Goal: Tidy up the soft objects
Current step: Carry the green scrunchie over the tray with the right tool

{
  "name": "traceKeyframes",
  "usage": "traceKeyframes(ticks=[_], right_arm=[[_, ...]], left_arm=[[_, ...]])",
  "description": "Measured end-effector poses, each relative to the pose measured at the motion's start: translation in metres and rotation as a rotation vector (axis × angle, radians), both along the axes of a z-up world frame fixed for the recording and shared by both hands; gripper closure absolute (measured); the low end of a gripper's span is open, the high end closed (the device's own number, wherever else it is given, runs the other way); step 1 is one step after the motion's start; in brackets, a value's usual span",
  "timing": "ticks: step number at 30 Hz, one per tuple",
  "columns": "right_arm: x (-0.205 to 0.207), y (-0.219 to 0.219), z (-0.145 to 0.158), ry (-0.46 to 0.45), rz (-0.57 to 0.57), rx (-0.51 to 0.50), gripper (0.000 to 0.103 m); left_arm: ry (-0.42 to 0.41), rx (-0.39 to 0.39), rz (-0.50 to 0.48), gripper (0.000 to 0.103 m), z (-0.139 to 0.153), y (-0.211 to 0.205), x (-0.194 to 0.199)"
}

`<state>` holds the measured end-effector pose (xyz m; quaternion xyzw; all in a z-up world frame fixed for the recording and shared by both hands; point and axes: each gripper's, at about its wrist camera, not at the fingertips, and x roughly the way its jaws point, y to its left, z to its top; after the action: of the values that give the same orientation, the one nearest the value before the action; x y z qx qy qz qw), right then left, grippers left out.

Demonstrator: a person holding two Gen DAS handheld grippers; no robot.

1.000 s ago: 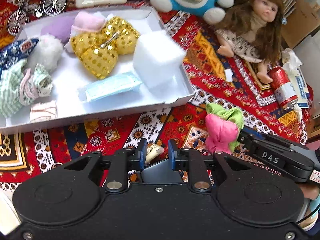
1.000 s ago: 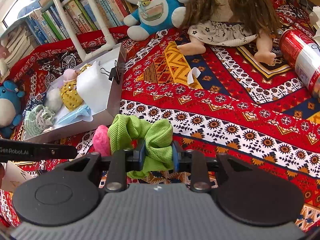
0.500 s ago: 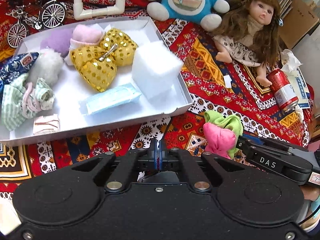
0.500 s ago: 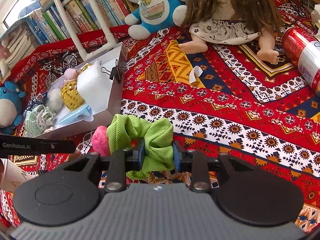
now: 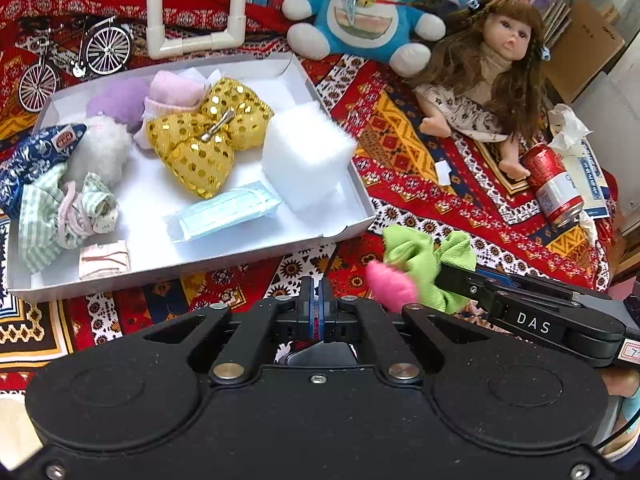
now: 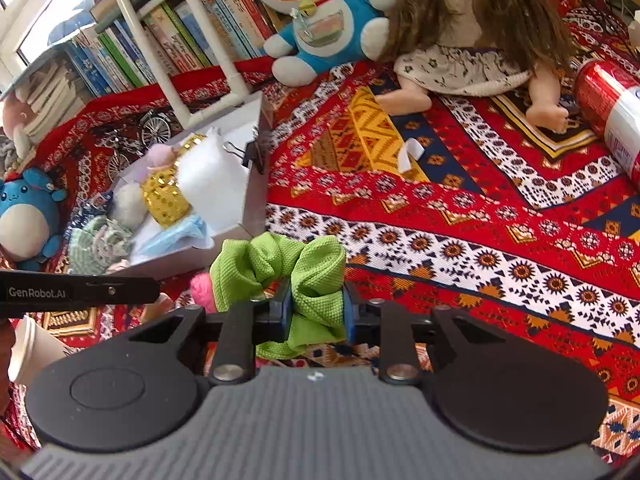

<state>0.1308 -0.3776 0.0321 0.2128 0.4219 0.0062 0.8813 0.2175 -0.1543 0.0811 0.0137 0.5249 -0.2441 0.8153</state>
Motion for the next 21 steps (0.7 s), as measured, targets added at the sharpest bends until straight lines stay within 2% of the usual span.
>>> traceKeyframes(ticks=[10, 21], right_arm=[[0.01, 0.022, 0.035, -0.064, 0.038, -0.029, 0.075], [0.044, 0.048, 0.08, -0.139, 0.062, -0.078, 0.075]], left_arm=[[-0.053, -0.019, 0.008, 0.102, 0.029, 0.017, 0.003], [-0.149, -0.055, 0.103, 0.101, 0.074, 0.056, 0.037]])
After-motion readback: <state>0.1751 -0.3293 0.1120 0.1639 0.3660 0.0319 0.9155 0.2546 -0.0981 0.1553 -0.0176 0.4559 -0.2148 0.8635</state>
